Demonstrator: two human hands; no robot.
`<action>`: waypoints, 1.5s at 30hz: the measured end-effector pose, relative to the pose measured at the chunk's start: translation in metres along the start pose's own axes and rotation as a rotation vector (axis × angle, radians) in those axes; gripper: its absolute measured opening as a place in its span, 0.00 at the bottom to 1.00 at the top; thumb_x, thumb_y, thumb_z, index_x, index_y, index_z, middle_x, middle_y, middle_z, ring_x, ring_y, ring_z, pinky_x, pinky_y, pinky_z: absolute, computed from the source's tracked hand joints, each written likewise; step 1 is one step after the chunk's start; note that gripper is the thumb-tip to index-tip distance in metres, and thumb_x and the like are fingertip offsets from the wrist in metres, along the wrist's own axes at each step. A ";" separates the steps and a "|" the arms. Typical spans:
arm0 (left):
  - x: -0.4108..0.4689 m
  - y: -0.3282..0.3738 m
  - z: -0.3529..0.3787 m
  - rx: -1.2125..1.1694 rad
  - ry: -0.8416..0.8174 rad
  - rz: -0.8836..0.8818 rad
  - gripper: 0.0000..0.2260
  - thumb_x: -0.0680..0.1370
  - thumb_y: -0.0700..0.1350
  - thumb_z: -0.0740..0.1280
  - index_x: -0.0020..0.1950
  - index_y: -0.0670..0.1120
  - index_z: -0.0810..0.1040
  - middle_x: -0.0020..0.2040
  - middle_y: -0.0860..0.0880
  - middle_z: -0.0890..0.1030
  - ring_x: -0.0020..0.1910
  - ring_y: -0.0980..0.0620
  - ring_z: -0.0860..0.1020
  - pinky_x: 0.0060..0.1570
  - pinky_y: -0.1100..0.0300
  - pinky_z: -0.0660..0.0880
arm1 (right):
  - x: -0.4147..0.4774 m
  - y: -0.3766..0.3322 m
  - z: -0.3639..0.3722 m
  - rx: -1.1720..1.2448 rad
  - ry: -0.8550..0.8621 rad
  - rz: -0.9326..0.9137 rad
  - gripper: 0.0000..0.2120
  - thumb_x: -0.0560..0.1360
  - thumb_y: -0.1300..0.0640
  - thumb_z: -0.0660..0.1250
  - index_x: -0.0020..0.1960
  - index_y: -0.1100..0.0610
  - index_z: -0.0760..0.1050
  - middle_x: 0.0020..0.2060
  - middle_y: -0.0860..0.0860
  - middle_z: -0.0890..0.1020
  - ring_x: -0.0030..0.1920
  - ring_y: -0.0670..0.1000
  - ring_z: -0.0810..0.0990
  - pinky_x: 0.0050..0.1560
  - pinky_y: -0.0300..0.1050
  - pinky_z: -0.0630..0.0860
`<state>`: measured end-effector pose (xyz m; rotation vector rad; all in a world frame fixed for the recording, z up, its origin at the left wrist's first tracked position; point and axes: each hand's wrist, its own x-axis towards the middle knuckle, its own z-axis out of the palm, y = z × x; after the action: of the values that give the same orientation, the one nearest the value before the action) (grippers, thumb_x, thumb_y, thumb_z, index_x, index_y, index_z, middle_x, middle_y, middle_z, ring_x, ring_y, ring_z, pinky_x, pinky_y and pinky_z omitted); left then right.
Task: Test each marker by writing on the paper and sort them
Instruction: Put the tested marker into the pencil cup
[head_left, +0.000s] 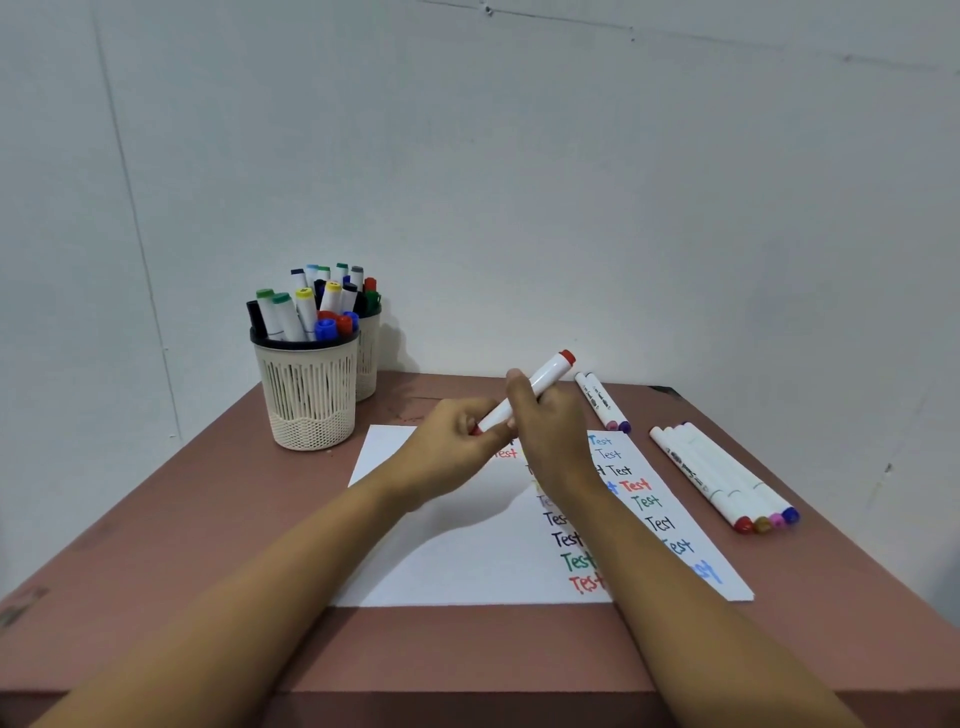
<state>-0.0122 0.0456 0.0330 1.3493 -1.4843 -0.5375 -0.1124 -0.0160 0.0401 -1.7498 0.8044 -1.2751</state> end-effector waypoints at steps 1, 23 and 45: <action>-0.001 0.001 -0.001 -0.030 -0.018 -0.020 0.11 0.79 0.46 0.63 0.41 0.40 0.75 0.21 0.56 0.62 0.21 0.58 0.58 0.22 0.67 0.56 | 0.000 0.000 0.000 0.000 -0.005 -0.013 0.22 0.80 0.56 0.60 0.28 0.56 0.60 0.16 0.43 0.63 0.20 0.43 0.64 0.23 0.32 0.60; 0.002 -0.020 0.009 0.861 0.117 0.094 0.12 0.82 0.53 0.52 0.46 0.45 0.60 0.33 0.51 0.68 0.36 0.42 0.69 0.33 0.55 0.59 | 0.003 0.005 0.005 -0.113 0.043 0.257 0.16 0.77 0.57 0.59 0.30 0.57 0.66 0.19 0.44 0.68 0.23 0.45 0.66 0.28 0.41 0.61; 0.010 -0.061 -0.039 0.857 0.011 -0.151 0.14 0.80 0.43 0.56 0.62 0.47 0.76 0.65 0.48 0.74 0.63 0.49 0.72 0.60 0.59 0.66 | 0.012 0.035 -0.009 0.128 0.030 0.250 0.07 0.72 0.67 0.63 0.38 0.60 0.66 0.28 0.54 0.74 0.28 0.51 0.72 0.29 0.41 0.71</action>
<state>0.0513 0.0311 -0.0001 2.1199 -1.6839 0.0537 -0.1187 -0.0448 0.0162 -1.4813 0.9070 -1.1602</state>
